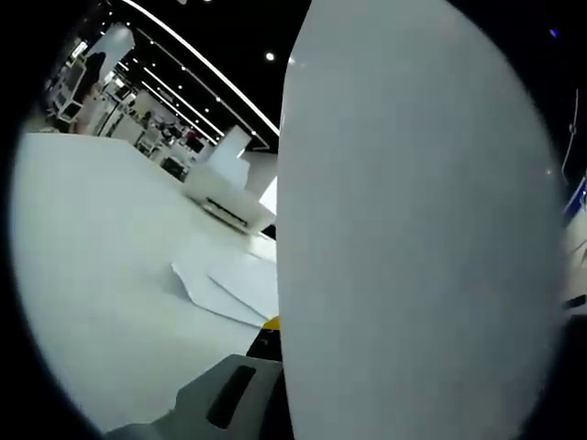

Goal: Organize the stack of printing papers by aligning and flattening the scattered papers on the table

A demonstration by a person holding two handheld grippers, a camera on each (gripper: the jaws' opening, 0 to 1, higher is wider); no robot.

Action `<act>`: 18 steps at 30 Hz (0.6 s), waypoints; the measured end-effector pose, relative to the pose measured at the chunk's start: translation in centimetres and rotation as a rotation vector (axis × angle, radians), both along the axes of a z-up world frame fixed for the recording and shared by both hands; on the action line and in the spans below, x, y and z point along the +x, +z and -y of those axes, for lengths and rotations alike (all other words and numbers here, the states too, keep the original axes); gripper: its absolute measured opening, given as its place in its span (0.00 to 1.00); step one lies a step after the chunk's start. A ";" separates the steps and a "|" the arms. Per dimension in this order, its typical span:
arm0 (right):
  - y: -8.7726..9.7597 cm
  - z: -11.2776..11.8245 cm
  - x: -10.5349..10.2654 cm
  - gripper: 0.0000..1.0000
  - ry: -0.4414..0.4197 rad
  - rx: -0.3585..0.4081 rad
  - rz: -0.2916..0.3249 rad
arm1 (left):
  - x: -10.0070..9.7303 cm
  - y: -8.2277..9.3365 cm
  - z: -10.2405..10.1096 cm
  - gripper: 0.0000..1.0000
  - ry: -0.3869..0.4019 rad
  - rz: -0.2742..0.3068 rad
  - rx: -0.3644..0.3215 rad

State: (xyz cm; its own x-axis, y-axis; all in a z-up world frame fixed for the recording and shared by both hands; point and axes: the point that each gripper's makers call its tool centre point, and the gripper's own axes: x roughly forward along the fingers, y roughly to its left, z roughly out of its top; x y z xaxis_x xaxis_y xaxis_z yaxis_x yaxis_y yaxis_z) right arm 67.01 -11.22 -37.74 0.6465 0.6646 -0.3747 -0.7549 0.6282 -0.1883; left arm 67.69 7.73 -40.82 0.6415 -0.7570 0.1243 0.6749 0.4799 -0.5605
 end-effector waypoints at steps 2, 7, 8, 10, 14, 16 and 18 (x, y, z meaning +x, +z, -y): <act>-0.6 -0.3 0.1 0.26 0.007 -0.016 -0.004 | -0.1 0.0 0.1 0.06 0.000 0.001 0.003; -1.7 -1.0 0.5 0.25 0.022 -0.040 -0.007 | -0.4 0.0 0.5 0.06 -0.004 0.003 0.012; -2.0 -1.1 0.6 0.25 0.027 -0.044 -0.008 | -0.5 0.0 0.6 0.06 -0.005 0.003 0.013; -2.7 -1.3 0.7 0.25 0.035 -0.051 -0.022 | -0.7 0.1 0.8 0.06 -0.005 0.003 0.013; -4.3 -2.0 1.1 0.24 0.057 -0.063 -0.046 | -1.0 0.2 1.0 0.06 -0.007 0.004 0.013; -4.9 -2.5 1.0 0.23 0.071 -0.054 -0.056 | -1.0 0.3 1.1 0.06 -0.008 0.004 0.015; -5.8 -3.0 0.9 0.23 0.091 -0.056 -0.075 | -1.2 0.3 1.2 0.06 -0.009 0.005 0.018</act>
